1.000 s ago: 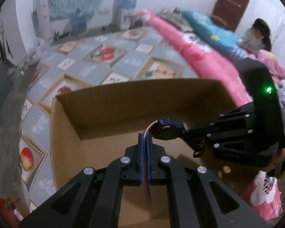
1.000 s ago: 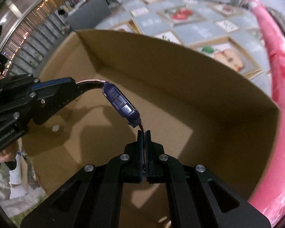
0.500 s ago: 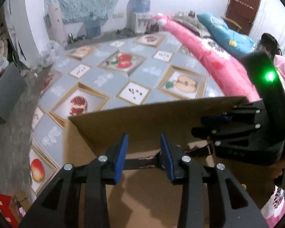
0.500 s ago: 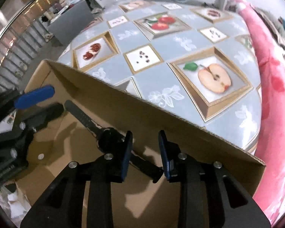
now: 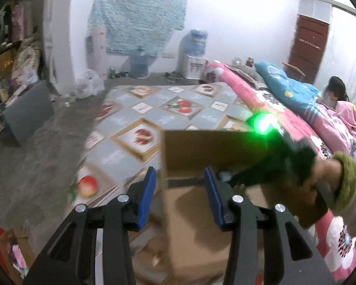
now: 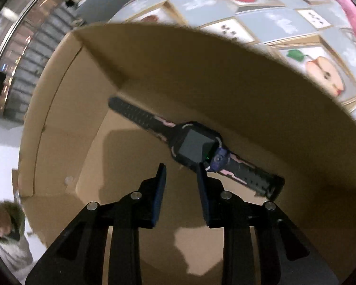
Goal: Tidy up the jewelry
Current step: 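Lower the watch into the box and open the right tool, then withdraw the right tool from the box toward the bead bracelet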
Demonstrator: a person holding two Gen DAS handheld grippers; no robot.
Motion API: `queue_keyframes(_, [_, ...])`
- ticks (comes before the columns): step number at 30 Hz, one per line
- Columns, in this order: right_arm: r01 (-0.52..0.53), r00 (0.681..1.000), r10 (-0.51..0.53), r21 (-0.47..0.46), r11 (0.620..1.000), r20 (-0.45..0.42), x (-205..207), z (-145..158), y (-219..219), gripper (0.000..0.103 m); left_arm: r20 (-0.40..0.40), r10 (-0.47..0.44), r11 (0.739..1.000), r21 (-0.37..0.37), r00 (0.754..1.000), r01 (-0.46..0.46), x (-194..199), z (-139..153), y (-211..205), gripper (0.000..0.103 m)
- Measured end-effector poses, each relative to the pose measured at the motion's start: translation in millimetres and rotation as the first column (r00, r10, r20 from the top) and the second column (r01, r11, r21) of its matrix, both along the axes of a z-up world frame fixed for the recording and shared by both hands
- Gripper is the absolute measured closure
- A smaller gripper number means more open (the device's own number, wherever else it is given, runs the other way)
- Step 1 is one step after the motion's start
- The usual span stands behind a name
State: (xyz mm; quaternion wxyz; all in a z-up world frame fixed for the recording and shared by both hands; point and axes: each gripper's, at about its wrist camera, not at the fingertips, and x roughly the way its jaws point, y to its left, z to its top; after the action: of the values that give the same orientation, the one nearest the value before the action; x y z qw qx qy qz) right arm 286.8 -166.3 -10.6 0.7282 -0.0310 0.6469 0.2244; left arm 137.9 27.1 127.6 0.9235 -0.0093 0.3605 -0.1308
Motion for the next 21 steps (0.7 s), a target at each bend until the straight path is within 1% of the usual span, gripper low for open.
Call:
queue_keyframes(2, [0.031, 1.0, -0.031, 0.0, 1.0, -0.005, 1.5, 0.7, -4.2, 0.076, 0.003, 0.043, 0.999, -0.019, 0.999, -0.043, -20.0, -3.8, 19.4, 0.061])
queue_keyframes(5, [0.046, 0.999, -0.045, 0.032, 0.998, -0.004, -4.3, 8.5, -6.2, 0.076, 0.007, 0.098, 0.993, -0.063, 0.995, -0.098, -44.4, -11.5, 40.8, 0.06])
queue_keyframes(8, [0.016, 1.0, -0.016, 0.042, 0.999, -0.004, -13.7, 14.6, 1.3, 0.076, 0.005, 0.141, 0.985, -0.099, 0.99, -0.139, -67.5, -21.9, 53.6, 0.06])
queue_keyframes(10, [0.002, 1.0, -0.001, 0.016, 1.0, -0.013, -18.2, 13.4, 4.2, 0.076, 0.008, 0.15, 0.983, -0.108, 0.989, -0.148, -79.8, -27.1, 55.2, 0.06])
queue_keyframes(12, [0.013, 1.0, -0.013, -0.035, 0.999, 0.002, -20.6, 11.4, 3.5, 0.076, 0.02, 0.153, 0.982, -0.112, 0.988, -0.15, -92.3, -29.7, 54.0, 0.06])
queue_keyframes(14, [0.028, 0.999, -0.028, -0.032, 0.999, 0.018, -21.3, 17.2, 0.3, 0.076, 0.036, 0.148, 0.983, -0.112, 0.988, -0.143, -102.0, -30.7, 51.8, 0.06])
queue_keyframes(17, [0.026, 0.995, -0.026, -0.004, 1.0, 0.093, -41.2, 49.0, -6.1, 0.076, 0.047, 0.136, 0.985, -0.117, 0.99, -0.13, -116.1, -33.2, 49.2, 0.06])
queue_keyframes(19, [0.004, 0.984, -0.011, 0.041, 0.999, 0.18, -69.7, 81.1, -14.2, 0.07, 0.053, 0.125, 0.986, -0.117, 0.991, -0.118, -124.5, -37.2, 47.5, 0.06])
queue_keyframes(20, [-0.011, 0.974, -0.009, 0.088, 0.996, 0.227, -91.4, 99.6, -21.5, 0.068, 0.053, 0.119, 0.987, -0.114, 0.991, -0.112, -127.5, -39.7, 46.2, 0.06])
queue_keyframes(21, [-0.022, 0.968, -0.009, 0.119, 0.993, 0.252, -104.5, 109.5, -25.9, 0.067, 0.051, 0.108, 0.989, -0.104, 0.993, -0.103, -130.3, -43.5, 42.8, 0.06])
